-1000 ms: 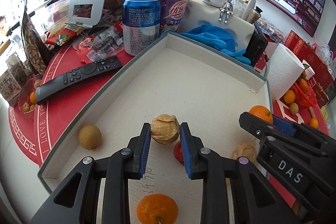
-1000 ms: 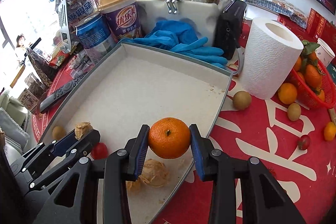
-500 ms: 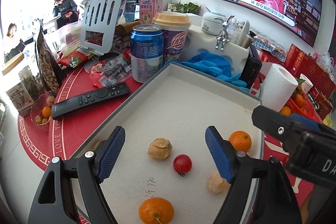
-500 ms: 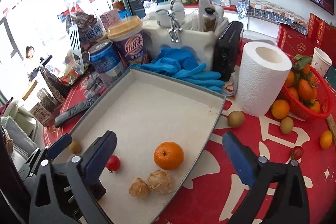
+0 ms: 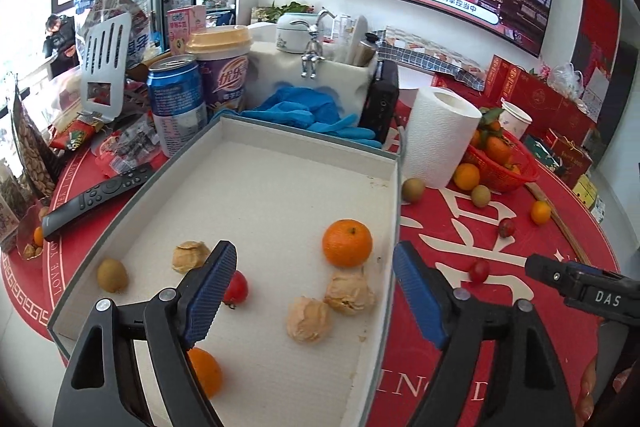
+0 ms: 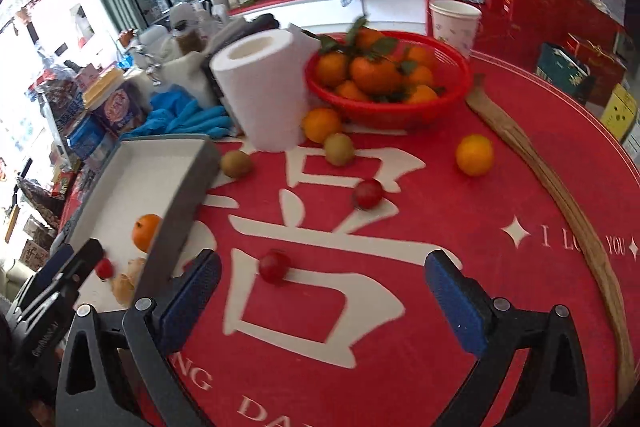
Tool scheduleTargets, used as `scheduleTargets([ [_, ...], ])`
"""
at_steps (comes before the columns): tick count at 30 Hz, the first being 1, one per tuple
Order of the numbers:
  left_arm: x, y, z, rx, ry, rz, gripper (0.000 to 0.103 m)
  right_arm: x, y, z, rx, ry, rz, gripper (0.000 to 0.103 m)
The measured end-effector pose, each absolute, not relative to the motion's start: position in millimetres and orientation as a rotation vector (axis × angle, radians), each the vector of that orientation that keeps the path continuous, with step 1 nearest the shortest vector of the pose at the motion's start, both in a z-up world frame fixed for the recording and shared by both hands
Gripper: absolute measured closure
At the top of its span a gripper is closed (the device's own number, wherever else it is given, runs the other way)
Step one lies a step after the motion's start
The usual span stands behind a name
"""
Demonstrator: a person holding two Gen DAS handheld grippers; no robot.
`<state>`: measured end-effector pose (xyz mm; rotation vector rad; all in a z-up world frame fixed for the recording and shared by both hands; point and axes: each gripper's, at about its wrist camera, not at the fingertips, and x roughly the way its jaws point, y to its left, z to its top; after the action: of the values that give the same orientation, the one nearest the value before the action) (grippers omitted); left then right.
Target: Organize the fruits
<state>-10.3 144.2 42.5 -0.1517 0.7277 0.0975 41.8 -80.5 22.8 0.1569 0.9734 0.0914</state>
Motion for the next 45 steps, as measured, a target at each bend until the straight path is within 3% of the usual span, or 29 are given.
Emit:
scheduleTargets([
  [10,-13,70,34,-0.012,0.757,-0.101,0.02,6,-161,-11,0.163,1.041,-0.099,0.001],
  [15,-11,38,22,0.065,0.79,-0.142,0.02,-4,-160,-16,0.034,1.007,-0.118,0.001],
  [32,46,0,-8,0.094,0.955,-0.09,0.019,-8,-180,-18,0.054,0.969,-0.137,0.001],
  [35,48,3,-10,0.065,0.949,-0.082,0.014,-9,-184,-18,0.061,0.968,-0.148,0.001],
  [37,51,7,-14,0.059,0.943,-0.044,0.0,-10,-186,-18,0.062,0.967,-0.15,0.001],
  [45,67,9,-15,0.035,0.954,-0.077,0.0,-12,-191,-16,0.088,0.966,-0.151,0.001],
])
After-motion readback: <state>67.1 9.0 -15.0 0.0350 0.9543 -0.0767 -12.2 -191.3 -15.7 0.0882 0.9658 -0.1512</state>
